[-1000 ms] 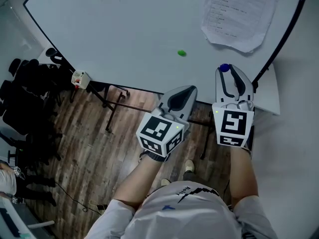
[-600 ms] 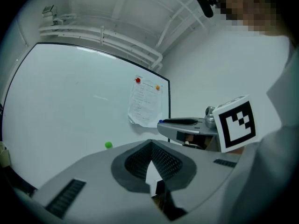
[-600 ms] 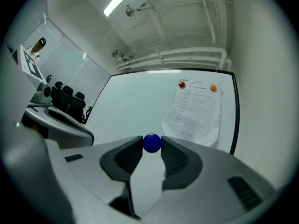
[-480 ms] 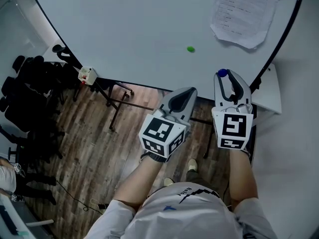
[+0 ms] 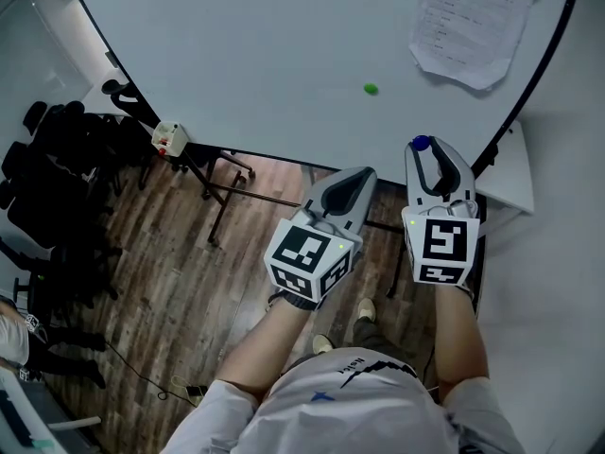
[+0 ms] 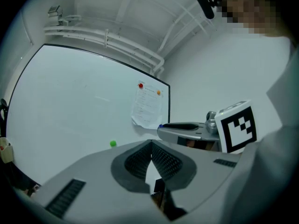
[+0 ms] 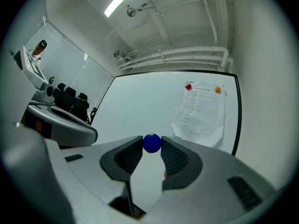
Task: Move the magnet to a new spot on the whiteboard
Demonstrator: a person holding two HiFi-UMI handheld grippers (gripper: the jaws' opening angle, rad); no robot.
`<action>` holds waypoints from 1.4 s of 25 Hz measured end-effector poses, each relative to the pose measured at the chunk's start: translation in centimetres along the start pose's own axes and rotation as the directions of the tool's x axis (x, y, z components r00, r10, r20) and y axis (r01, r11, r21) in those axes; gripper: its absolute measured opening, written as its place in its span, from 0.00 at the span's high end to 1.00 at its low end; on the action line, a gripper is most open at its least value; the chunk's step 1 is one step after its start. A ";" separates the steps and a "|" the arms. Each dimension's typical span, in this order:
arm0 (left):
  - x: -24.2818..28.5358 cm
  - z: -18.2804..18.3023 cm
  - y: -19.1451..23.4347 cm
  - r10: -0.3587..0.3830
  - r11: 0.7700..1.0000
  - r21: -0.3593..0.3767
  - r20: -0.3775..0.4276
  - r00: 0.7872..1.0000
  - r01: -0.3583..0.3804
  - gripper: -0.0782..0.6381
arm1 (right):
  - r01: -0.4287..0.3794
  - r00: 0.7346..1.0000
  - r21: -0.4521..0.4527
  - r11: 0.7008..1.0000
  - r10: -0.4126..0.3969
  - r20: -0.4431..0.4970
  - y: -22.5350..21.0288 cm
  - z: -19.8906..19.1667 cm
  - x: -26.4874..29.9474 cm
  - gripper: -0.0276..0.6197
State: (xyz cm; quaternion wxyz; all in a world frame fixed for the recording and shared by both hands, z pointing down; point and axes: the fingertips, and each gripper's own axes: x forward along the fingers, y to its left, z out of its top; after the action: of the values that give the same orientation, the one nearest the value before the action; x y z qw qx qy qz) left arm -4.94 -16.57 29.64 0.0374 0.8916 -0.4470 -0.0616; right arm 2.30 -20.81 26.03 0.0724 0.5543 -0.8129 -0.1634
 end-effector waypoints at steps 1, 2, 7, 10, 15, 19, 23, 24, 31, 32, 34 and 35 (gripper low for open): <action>-0.2 -0.1 0.0 0.000 1.000 -0.002 0.001 1.000 0.000 0.88 | -0.002 1.000 -0.005 1.000 0.002 -0.001 0.2 0.0 0.0 0.76; -0.4 -0.2 0.0 0.000 1.000 -0.004 0.001 1.000 0.000 0.88 | -0.005 1.000 -0.010 1.000 0.005 -0.002 0.3 -0.2 0.0 0.76; -0.6 -1.3 0.7 0.014 1.000 -0.024 -0.013 1.000 -0.015 0.88 | -0.027 0.999 -0.020 0.999 0.026 -0.023 0.7 -1.5 1.3 0.76; -0.1 -1.7 1.7 0.035 0.999 -0.029 -0.016 0.999 -0.035 0.88 | -0.039 0.999 -0.022 0.999 0.038 -0.031 0.6 -2.6 3.0 0.76; 1.2 -2.3 3.1 0.070 0.997 -0.029 -0.027 0.997 -0.071 0.88 | -0.061 0.997 -0.034 0.998 0.059 -0.056 0.2 -5.3 6.3 0.76; 2.8 -2.5 5.0 0.109 0.993 -0.034 -0.022 0.994 -0.110 0.88 | -0.086 0.994 -0.057 0.995 0.082 -0.075 0.0 -7.4 9.6 0.76; 4.2 -3.3 6.8 0.137 0.990 -0.043 -0.025 0.990 -0.138 0.88 | -0.106 0.991 -0.067 0.992 0.100 -0.089 0.0 -9.2 12.2 0.76; 4.6 -3.5 7.1 0.139 0.989 -0.047 -0.025 0.990 -0.140 0.88 | -0.108 0.991 -0.069 0.992 0.102 -0.091 -0.1 -9.5 12.7 0.76; 6.7 -4.9 9.1 0.145 0.987 -0.062 -0.034 0.989 -0.147 0.88 | -0.128 0.987 -0.063 0.990 0.121 -0.108 0.1 -11.5 15.2 0.76; 7.0 -5.1 9.3 0.145 0.987 -0.065 -0.036 0.989 -0.147 0.88 | -0.128 0.987 -0.065 0.990 0.121 -0.110 0.1 -11.7 15.5 0.76; 7.6 -5.5 9.6 0.143 0.987 -0.071 -0.041 0.989 -0.146 0.88 | -0.124 0.987 -0.072 0.990 0.115 -0.113 -0.1 -12.1 16.1 0.76; 7.9 -5.7 9.8 0.143 0.987 -0.073 -0.043 0.989 -0.146 0.88 | -0.120 0.987 -0.076 0.990 0.111 -0.114 -0.2 -12.2 16.4 0.76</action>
State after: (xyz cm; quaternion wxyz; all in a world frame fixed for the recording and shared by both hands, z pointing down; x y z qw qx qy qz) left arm -7.21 -28.68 35.85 0.0839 0.8559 -0.5068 -0.0590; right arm 0.02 -38.29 36.36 0.1492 0.5110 -0.8309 -0.1618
